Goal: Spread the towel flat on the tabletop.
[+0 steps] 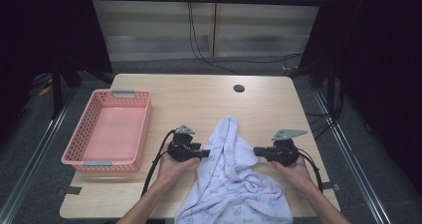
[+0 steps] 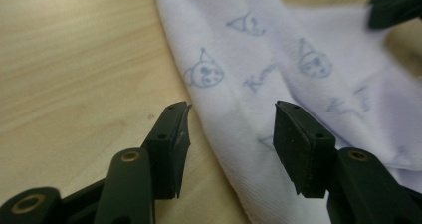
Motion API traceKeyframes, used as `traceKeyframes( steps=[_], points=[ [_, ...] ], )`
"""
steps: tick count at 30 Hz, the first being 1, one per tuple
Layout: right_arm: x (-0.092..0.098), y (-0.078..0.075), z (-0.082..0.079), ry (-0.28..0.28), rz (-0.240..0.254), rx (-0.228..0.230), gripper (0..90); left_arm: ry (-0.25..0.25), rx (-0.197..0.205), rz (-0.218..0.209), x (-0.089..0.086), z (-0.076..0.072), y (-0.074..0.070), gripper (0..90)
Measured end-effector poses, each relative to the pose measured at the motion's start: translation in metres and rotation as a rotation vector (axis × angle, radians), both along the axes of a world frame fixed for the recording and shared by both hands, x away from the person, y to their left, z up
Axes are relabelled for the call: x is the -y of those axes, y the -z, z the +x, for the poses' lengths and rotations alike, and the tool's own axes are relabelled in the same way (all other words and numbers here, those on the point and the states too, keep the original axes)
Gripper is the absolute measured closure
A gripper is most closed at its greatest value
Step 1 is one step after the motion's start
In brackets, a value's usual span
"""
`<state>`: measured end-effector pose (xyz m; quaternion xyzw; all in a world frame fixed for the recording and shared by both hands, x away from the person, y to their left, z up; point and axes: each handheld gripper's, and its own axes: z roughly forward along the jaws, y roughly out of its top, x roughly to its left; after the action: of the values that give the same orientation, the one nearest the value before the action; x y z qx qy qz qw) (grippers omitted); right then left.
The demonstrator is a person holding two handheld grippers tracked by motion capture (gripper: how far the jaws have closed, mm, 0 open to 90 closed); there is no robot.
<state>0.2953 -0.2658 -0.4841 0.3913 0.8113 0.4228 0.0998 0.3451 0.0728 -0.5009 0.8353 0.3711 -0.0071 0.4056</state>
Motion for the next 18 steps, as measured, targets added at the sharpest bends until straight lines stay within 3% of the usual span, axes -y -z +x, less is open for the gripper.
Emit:
traceKeyframes(
  steps=[1,2,3,6,8,10,12,13,15,17,18],
  points=[
    [0.0,0.0,0.0,0.0,0.0,0.0,88.2,0.0,0.0,0.0,0.0,0.0,0.0,56.9],
    [0.008,-0.009,-0.001,0.019,0.031,0.027,88.2,-0.002,-0.001,0.001,0.001,0.0,0.001,56.9],
    [0.011,-0.012,-0.002,0.031,0.041,0.033,88.3,-0.001,-0.011,0.002,0.003,-0.001,0.0,62.7],
    [0.025,-0.022,-0.004,0.076,0.079,0.058,88.3,0.017,0.037,-0.003,0.004,-0.007,-0.004,85.8],
    [0.034,-0.028,-0.006,0.102,0.09,0.075,88.3,-0.006,0.073,-0.046,-0.001,-0.011,-0.013,87.2],
    [0.042,-0.032,-0.009,0.123,0.107,0.085,88.3,0.026,0.117,-0.098,-0.007,-0.015,-0.028,87.8],
    [0.049,-0.036,-0.011,0.138,0.118,0.1,88.3,0.045,0.161,-0.119,-0.008,-0.023,-0.042,87.9],
    [0.052,-0.037,-0.012,0.14,0.118,0.102,88.3,0.066,0.183,-0.134,-0.007,-0.028,-0.049,87.9],
    [0.058,-0.04,-0.016,0.153,0.127,0.098,88.3,0.16,0.222,-0.159,0.002,-0.042,-0.059,87.7],
    [0.063,-0.04,-0.021,0.155,0.11,0.092,88.2,0.255,0.22,-0.129,0.018,-0.058,-0.059,87.4],
    [0.065,-0.039,-0.025,0.157,0.102,0.086,88.2,0.302,0.198,-0.11,0.027,-0.064,-0.055,87.2]
  ],
)
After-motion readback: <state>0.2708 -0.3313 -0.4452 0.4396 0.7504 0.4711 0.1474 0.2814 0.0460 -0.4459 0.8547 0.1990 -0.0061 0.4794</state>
